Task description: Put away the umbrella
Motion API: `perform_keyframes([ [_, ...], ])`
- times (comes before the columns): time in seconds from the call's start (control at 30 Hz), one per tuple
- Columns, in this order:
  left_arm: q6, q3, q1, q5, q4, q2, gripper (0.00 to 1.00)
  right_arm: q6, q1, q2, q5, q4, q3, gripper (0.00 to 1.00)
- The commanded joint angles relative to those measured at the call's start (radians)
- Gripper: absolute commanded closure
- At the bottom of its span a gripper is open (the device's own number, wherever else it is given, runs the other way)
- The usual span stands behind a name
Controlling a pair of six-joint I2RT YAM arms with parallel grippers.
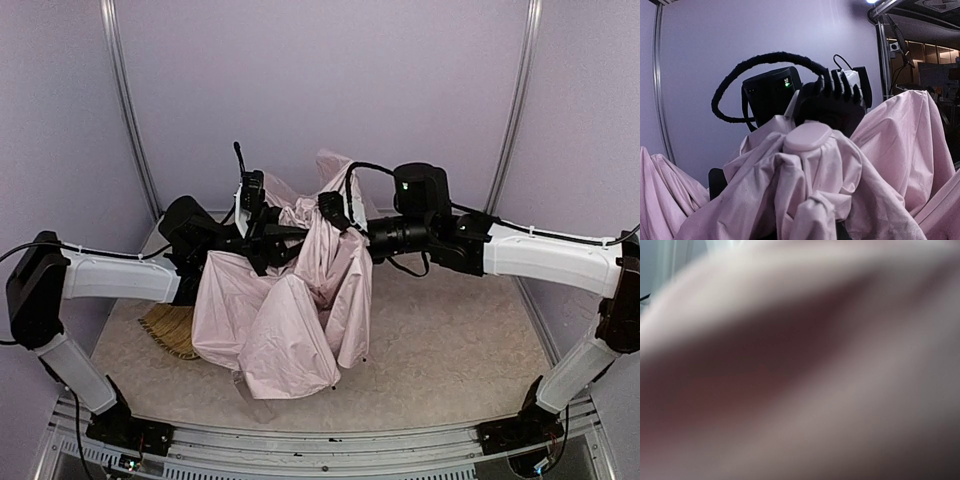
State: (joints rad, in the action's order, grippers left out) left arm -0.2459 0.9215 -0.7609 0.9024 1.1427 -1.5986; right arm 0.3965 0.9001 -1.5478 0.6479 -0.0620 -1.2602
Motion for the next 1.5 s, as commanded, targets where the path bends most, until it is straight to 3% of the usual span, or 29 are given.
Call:
perform_keyframes([
  [0.0, -0.078, 0.063, -0.07, 0.059, 0.149, -0.058, 0.98, -0.037, 0.033, 0.009, 0.0, -0.169, 0.03, 0.15],
  [0.17, -0.061, 0.044, -0.063, 0.033, 0.118, -0.07, 0.85, -0.073, 0.018, 0.087, -0.055, -0.249, 0.124, 0.47],
  [0.37, 0.01, -0.008, 0.003, -0.117, -0.035, -0.034, 0.49, -0.1, -0.005, 0.163, -0.099, -0.259, 0.225, 0.75],
  [0.5, 0.076, -0.029, 0.067, -0.207, -0.164, 0.02, 0.23, -0.115, -0.027, 0.196, -0.154, -0.218, 0.267, 0.82],
  [0.73, 0.191, -0.064, 0.172, -0.269, -0.329, 0.193, 0.03, -0.178, -0.117, 0.269, -0.221, -0.221, 0.357, 0.89],
  [1.0, 0.239, -0.184, 0.209, -0.269, -0.548, 0.333, 0.01, -0.188, -0.232, 0.338, -0.303, -0.148, 0.336, 0.91],
  [1.2, 0.138, -0.312, 0.152, -0.228, -0.381, 0.241, 0.01, -0.149, -0.245, 0.346, -0.308, -0.088, 0.291, 0.89],
  [1.3, 0.179, -0.274, 0.114, -0.317, -0.345, 0.149, 0.03, -0.159, -0.244, 0.321, -0.243, -0.058, 0.272, 0.87],
  [1.37, 0.167, -0.209, 0.119, -0.377, -0.345, 0.082, 0.11, -0.178, -0.24, 0.299, -0.187, -0.036, 0.255, 0.85],
  [1.47, 0.106, -0.111, 0.131, -0.336, -0.314, -0.003, 0.4, -0.194, -0.214, 0.271, -0.167, -0.009, 0.237, 0.82],
])
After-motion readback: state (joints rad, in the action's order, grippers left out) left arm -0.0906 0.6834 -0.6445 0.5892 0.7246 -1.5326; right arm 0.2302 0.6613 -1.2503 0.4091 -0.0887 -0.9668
